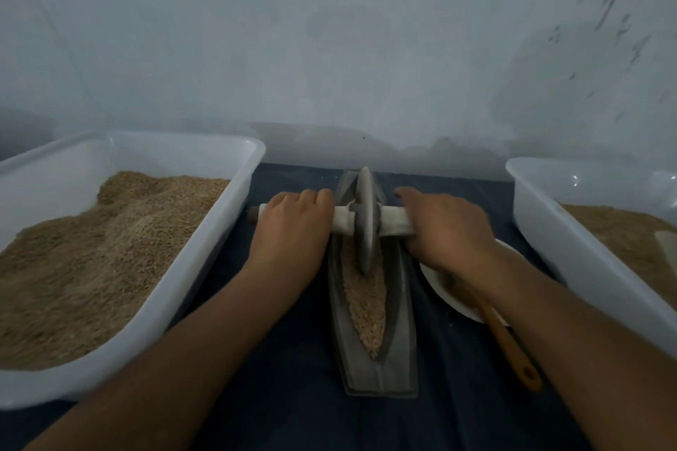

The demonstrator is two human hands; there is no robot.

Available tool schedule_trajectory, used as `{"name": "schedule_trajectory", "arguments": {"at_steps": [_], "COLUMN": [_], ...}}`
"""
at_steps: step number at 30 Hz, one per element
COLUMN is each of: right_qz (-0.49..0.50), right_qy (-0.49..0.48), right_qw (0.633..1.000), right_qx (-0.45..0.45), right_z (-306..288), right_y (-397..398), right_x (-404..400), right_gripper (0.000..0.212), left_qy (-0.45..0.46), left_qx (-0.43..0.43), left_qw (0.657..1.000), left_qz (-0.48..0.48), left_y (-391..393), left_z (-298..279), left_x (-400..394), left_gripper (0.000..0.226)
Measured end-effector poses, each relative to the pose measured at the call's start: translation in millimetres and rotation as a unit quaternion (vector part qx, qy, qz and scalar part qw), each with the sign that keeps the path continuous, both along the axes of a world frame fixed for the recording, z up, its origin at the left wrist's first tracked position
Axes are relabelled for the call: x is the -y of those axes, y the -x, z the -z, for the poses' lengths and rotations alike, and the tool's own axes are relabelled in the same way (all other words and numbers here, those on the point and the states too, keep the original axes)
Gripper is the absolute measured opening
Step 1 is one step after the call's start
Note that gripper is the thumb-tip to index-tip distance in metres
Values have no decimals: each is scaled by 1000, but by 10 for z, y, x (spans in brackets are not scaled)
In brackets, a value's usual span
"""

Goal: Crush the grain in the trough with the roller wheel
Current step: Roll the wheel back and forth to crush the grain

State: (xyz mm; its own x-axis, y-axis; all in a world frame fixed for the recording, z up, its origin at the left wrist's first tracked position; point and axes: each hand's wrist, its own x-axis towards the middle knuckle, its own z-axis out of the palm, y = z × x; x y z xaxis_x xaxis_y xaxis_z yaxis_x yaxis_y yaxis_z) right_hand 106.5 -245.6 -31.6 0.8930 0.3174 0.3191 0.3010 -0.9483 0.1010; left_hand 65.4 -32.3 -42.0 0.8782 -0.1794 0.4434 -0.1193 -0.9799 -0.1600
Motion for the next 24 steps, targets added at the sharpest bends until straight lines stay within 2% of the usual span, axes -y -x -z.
{"name": "schedule_trajectory", "arguments": {"at_steps": [2, 4, 6, 9, 16, 20, 24], "right_qz": [4, 9, 8, 0, 9, -4, -48], "right_qy": [1, 9, 4, -3, -3, -14, -5], "right_qw": [1000, 999, 995, 993, 998, 1000, 998], "right_qx": [-16, -50, -95, -121, -64, -27, 50], "right_z": [-24, -59, -112, -150, -97, -25, -2], "right_y": [-154, -291, -392, -419, -116, 265, 621], "right_x": [11, 25, 24, 8, 18, 45, 64], "right_gripper": [77, 83, 77, 53, 41, 51, 49], "left_qy": [-5, -10, -14, -14, -18, -23, -18], "left_qx": [-6, -6, -7, -5, -2, -6, -13], "left_qw": [1000, 1000, 1000, 1000, 1000, 1000, 1000], "left_qz": [-4, -8, -11, -13, -2, 4, 18], "left_y": [-158, -286, -371, -399, -128, 203, 554], "left_z": [-29, -66, -105, -119, -68, -10, 36], "left_x": [-4, 4, 16, 23, 9, 14, -6], "left_gripper": [36, 30, 25, 23, 31, 52, 65]}}
